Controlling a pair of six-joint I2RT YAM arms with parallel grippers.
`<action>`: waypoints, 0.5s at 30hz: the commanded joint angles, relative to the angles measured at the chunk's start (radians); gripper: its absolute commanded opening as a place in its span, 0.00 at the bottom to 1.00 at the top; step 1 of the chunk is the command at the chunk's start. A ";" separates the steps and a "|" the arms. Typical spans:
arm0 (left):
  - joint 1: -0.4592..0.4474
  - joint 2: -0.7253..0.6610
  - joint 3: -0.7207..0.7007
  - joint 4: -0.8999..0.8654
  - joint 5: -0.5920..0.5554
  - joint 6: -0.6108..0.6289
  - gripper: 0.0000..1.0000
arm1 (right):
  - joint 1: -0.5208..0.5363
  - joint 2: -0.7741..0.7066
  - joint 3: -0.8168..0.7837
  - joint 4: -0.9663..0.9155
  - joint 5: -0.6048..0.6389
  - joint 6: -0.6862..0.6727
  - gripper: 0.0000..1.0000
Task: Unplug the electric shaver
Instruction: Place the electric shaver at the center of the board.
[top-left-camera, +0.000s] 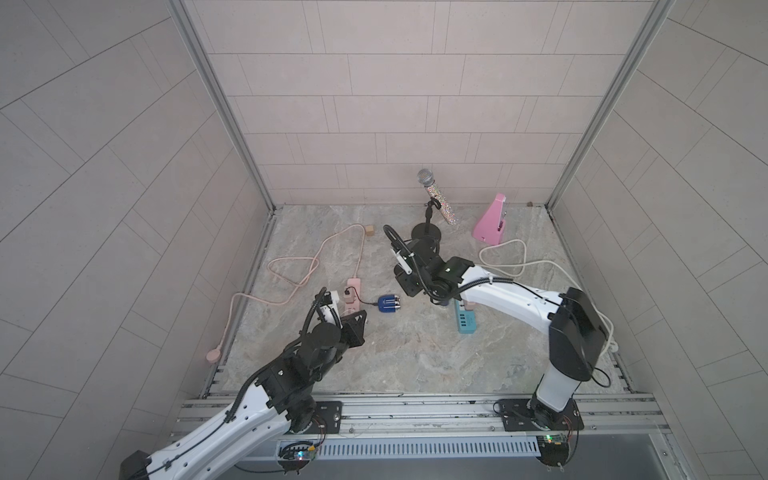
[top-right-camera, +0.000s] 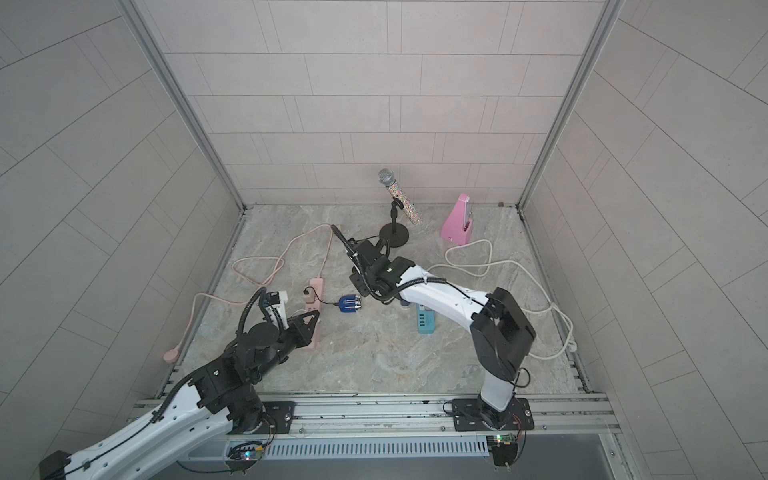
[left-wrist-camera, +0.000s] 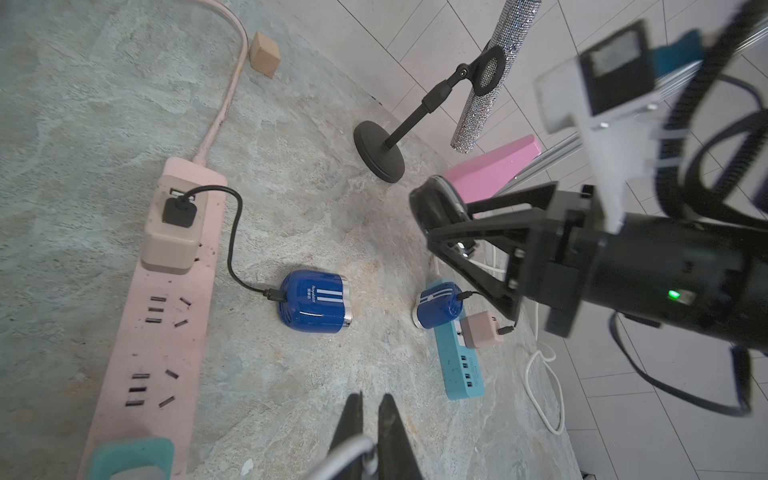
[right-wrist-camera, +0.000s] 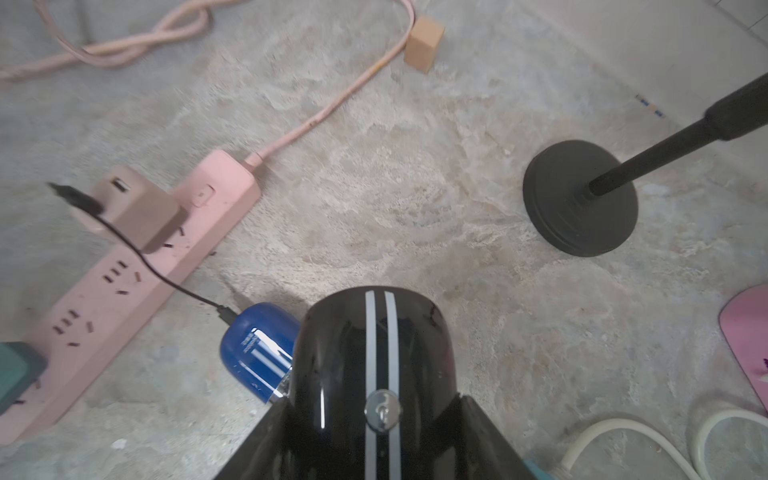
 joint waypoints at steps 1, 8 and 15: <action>0.002 -0.011 0.007 0.009 0.015 0.016 0.00 | -0.036 0.060 0.078 -0.090 -0.015 -0.022 0.23; 0.002 -0.027 0.011 -0.007 0.022 0.022 0.00 | -0.087 0.176 0.156 -0.087 -0.059 -0.009 0.23; 0.002 -0.024 0.017 -0.020 0.020 0.029 0.00 | -0.115 0.259 0.190 -0.086 -0.092 0.005 0.24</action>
